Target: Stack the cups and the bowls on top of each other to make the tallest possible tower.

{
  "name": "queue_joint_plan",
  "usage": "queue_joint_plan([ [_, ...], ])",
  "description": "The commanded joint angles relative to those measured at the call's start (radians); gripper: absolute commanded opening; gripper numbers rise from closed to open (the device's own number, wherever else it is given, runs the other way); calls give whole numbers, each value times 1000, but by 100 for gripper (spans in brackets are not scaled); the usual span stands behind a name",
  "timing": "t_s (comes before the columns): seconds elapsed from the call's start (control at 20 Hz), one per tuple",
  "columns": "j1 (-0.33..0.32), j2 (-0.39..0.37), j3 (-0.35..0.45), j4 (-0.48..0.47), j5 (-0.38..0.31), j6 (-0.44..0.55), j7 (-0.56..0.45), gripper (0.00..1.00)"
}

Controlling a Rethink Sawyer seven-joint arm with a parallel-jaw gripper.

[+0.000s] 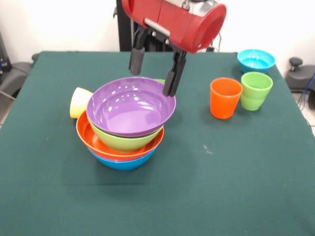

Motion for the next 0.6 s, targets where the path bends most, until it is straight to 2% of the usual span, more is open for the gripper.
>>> queue_joint_plan([
  [0.05, 29, -3, 130, 169, -43, -58, -72, 100],
  [0.6, 45, -25, 142, 228, -35, -88, -34, 100],
])
